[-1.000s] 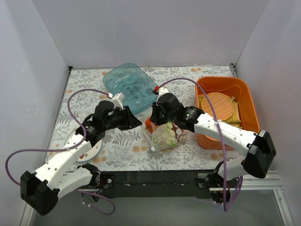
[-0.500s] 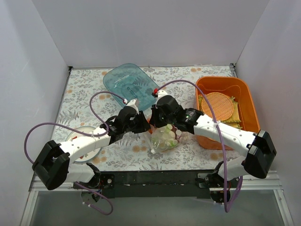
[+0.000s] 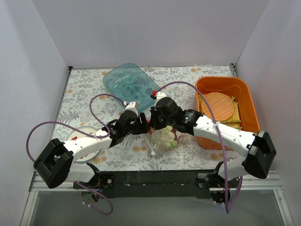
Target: Open the zip-top bag and remove the fake food
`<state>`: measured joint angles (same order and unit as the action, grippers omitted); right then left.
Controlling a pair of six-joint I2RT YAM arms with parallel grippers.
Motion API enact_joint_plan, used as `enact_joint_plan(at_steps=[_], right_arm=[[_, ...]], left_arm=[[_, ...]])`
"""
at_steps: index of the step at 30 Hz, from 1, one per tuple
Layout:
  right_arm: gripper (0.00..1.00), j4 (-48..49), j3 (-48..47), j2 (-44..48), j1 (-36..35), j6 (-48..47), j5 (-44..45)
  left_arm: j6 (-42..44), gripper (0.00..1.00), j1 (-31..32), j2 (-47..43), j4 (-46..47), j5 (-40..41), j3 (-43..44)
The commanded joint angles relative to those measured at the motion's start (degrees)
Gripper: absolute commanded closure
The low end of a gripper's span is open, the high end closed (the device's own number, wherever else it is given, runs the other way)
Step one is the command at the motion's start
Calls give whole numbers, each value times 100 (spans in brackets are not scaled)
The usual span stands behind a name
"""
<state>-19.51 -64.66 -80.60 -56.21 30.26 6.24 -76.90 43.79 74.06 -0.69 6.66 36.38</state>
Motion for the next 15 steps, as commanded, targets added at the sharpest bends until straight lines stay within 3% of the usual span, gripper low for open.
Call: enact_joint_plan(at_steps=[1, 8, 13, 15], right_arm=[[99, -35, -177, 88, -127, -20, 70], [99, -141, -301, 36, -224, -55, 193], [99, -185, -319, -9, -251, -55, 185], [99, -194, -328, -9, -277, -55, 185]], left_arm=[[-192, 39, 121, -296, 595, -147, -70], [-914, 34, 472, -182, 868, 274, 27], [-1160, 34, 762, 90, 773, 1398, 158], [-1222, 29, 780, 213, 763, 1610, 185]])
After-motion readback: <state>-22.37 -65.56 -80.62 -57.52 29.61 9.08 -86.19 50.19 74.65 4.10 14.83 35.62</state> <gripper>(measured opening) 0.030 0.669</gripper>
